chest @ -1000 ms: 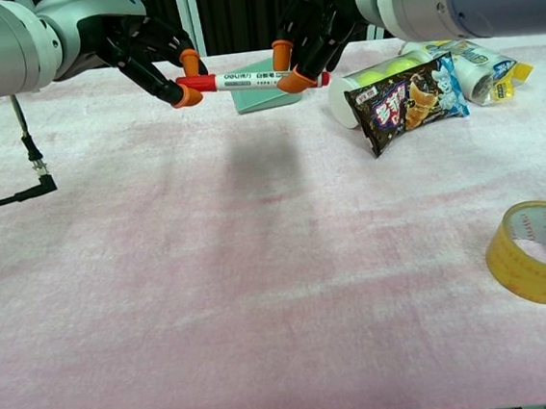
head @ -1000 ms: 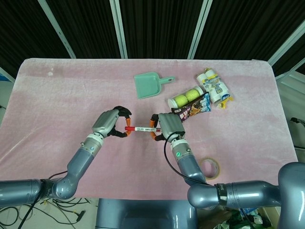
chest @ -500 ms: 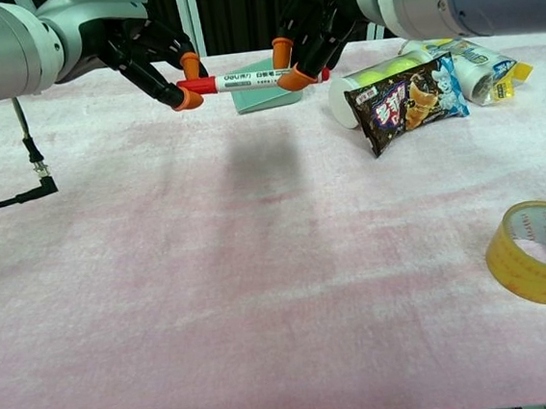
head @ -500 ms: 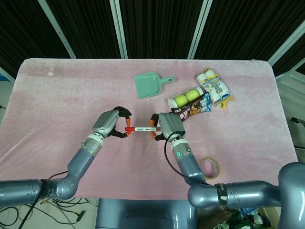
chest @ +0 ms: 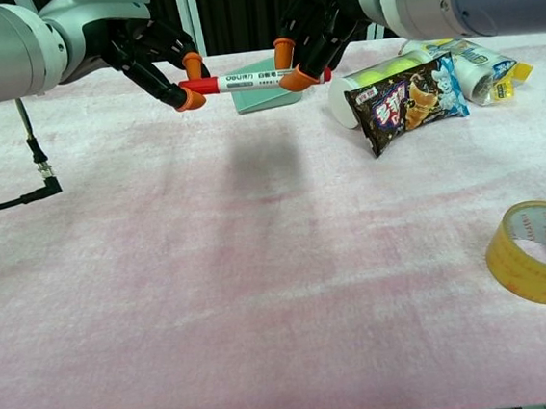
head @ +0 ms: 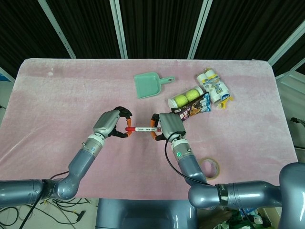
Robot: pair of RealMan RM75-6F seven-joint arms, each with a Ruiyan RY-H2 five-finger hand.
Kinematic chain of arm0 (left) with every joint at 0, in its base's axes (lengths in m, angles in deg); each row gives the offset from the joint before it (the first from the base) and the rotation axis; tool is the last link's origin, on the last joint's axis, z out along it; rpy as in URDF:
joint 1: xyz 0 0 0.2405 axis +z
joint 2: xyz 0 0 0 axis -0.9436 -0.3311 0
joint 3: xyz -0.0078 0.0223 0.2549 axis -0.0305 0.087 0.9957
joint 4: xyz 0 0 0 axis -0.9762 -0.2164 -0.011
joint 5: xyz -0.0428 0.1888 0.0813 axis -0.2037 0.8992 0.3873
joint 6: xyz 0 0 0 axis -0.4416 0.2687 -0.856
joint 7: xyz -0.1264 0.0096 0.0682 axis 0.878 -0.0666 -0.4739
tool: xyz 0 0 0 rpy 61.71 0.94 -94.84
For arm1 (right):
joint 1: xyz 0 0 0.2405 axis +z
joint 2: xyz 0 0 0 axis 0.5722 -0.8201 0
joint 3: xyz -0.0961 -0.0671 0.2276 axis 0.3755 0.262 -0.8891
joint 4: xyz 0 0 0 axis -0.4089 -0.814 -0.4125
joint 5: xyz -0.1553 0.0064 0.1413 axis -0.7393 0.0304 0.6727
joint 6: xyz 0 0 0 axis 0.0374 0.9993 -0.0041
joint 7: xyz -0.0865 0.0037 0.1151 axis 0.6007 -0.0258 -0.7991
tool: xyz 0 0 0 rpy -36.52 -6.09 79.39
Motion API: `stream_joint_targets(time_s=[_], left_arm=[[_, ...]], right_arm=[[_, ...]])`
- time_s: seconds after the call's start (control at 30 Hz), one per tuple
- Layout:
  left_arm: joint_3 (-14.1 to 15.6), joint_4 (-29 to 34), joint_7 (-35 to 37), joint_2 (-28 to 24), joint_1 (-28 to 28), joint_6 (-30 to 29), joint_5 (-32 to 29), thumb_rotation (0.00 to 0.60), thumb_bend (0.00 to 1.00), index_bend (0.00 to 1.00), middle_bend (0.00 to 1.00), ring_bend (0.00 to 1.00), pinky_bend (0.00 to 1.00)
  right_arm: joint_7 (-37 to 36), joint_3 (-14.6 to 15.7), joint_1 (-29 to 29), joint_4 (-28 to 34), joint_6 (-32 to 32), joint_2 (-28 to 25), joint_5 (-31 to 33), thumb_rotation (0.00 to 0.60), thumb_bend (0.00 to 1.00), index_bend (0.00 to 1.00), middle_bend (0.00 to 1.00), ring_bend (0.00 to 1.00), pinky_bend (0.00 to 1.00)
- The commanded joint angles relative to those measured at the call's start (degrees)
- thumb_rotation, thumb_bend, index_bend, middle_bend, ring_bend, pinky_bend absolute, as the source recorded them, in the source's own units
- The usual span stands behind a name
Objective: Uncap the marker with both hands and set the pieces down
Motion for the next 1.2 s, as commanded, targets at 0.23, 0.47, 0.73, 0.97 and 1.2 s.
stream_joint_targets(time_s=[0.23, 0.47, 0.73, 0.97, 1.2], left_arm=[[-0.25, 0.00, 0.18, 0.33, -0.17, 0.17, -0.46, 0.600, 0.40, 0.64, 0.30, 0.13, 0.23], [-0.24, 0.12, 0.14, 0.25, -0.24, 0.35, -0.83, 0.600, 0.42, 0.65, 0.31, 0.13, 0.23], [-0.41, 0.42, 0.17, 0.12, -0.27, 0.16, -1.11, 0.600, 0.42, 0.66, 0.32, 0.13, 0.23], [-0.49, 0.58, 0.22, -0.30, -0.04, -0.22, -1.22, 0.600, 0.43, 0.67, 0.32, 0.13, 0.23], [-0.42, 0.77, 0.40, -1.34, 0.41, -0.16, -1.13, 0.600, 0.43, 0.67, 0.32, 0.13, 0.23]], right_arm=[[0.01, 0.01, -0.11, 0.24, 0.08, -0.28, -0.09, 0.600, 0.61, 0.88, 0.50, 0.40, 0.26], [0.08, 0.05, -0.31, 0.52, 0.14, -0.81, 0.12, 0.600, 0.65, 0.90, 0.51, 0.40, 0.26], [-0.50, 0.14, -1.01, 0.75, -0.28, -1.76, 0.09, 0.600, 0.65, 0.92, 0.51, 0.40, 0.26], [-1.32, 0.54, -2.01, 0.84, -0.92, -2.98, -0.04, 0.600, 0.66, 0.93, 0.51, 0.40, 0.26], [-1.91, 0.95, -2.97, 1.22, -1.97, -4.82, -0.33, 0.600, 0.66, 0.93, 0.51, 0.40, 0.26]])
